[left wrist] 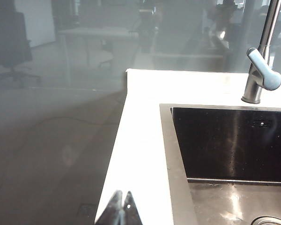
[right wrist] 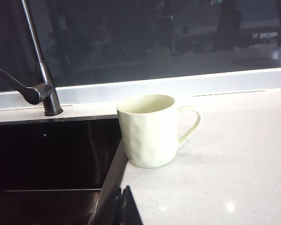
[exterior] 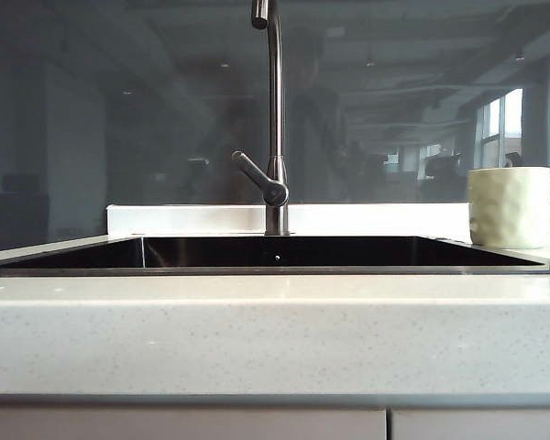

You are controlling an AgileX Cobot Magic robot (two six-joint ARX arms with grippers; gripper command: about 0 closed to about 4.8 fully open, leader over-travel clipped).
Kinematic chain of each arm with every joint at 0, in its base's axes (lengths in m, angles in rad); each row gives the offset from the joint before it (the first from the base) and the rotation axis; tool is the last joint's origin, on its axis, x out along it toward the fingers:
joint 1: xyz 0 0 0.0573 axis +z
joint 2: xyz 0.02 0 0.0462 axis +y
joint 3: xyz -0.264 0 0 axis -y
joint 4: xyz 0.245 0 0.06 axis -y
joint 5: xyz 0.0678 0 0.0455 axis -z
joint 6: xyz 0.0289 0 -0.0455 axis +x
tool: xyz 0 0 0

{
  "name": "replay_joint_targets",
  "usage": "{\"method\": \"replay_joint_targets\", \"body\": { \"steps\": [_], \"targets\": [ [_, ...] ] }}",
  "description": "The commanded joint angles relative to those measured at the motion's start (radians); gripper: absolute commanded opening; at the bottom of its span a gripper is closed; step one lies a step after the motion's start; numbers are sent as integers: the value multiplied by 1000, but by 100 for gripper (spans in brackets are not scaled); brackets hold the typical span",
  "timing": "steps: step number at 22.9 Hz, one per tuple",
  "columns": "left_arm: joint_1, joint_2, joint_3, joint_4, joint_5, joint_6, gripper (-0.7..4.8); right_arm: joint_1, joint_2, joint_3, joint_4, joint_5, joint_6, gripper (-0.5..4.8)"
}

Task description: Pick up the mug next to the sink, go to the faucet to get some water, pour the water into the sink, and finally put the mug back to its place.

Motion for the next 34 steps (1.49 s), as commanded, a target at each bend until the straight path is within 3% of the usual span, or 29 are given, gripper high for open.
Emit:
{"method": "replay_joint_targets", "body": {
  "steps": [1, 10, 13, 16, 19, 22, 25, 26, 28, 29, 32, 34],
  "targets": [
    [1, 0, 3, 13, 0, -3, -4, 0, -2, -3, 17, -1, -3, -8],
    [1, 0, 3, 15, 0, -3, -4, 0, -2, -3, 32, -2, 0, -8],
    [0, 0, 3, 75, 0, -42, -4, -1, -2, -1, 88, 5, 95, -8],
    [0, 0, 4, 209, -1, -129, -5, -1, 1, 27, 137, 82, 150, -8],
    [0, 14, 36, 224, 0, -130, -5, -2, 40, 101, 125, 161, 120, -8],
    [0, 97, 75, 266, 46, -134, -5, -2, 196, 170, 157, 145, 42, -8],
    [0, 298, 81, 452, 90, -151, -5, -19, 454, 201, 305, 137, -56, -5],
    [0, 370, 81, 518, 90, -153, -5, -41, 549, 206, 357, 112, -91, 0],
    [0, 577, 84, 711, 133, -172, -5, -128, 809, 236, 509, -49, -101, 7],
    [0, 675, 95, 792, 159, -183, -5, -166, 927, 261, 587, -111, -101, 63],
    [0, 921, 174, 902, 237, -197, -5, -225, 1227, 360, 731, -135, -101, 217],
    [0, 1087, 264, 965, 308, -198, -5, -228, 1415, 458, 787, -182, -106, 223]
  ]
}}
